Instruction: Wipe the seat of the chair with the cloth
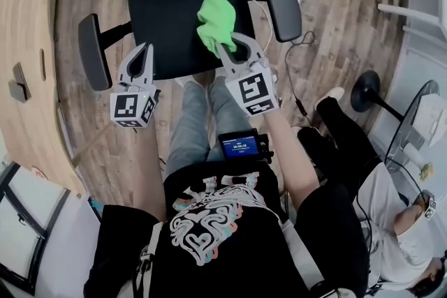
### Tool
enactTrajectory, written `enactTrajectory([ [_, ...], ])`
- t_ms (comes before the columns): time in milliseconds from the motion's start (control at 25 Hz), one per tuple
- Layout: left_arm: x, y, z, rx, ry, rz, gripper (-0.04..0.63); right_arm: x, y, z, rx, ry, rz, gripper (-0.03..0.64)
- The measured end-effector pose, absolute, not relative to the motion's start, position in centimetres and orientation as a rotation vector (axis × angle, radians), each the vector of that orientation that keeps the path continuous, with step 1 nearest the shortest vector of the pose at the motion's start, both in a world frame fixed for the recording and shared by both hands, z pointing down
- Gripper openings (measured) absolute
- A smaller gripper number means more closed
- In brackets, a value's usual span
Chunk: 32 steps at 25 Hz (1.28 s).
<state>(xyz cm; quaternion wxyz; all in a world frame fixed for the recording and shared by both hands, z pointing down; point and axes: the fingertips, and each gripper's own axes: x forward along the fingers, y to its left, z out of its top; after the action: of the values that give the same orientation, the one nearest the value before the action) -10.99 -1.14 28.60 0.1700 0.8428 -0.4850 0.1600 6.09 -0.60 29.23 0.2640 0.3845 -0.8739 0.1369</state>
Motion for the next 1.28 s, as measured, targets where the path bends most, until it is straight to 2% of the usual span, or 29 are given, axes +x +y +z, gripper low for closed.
enactTrajectory([
  [800, -10.9, 1.1, 12.1, 2.592, -1.373, 0.355, 0.0, 6.4, 2.2, 14.8, 1.178, -2.42, 0.251, 0.052],
  [1280, -12.3, 2.5, 7.4, 2.634, -1.411, 0.331, 0.0, 5.3, 2.4, 8.5, 1.257, -2.465, 0.191, 0.054],
])
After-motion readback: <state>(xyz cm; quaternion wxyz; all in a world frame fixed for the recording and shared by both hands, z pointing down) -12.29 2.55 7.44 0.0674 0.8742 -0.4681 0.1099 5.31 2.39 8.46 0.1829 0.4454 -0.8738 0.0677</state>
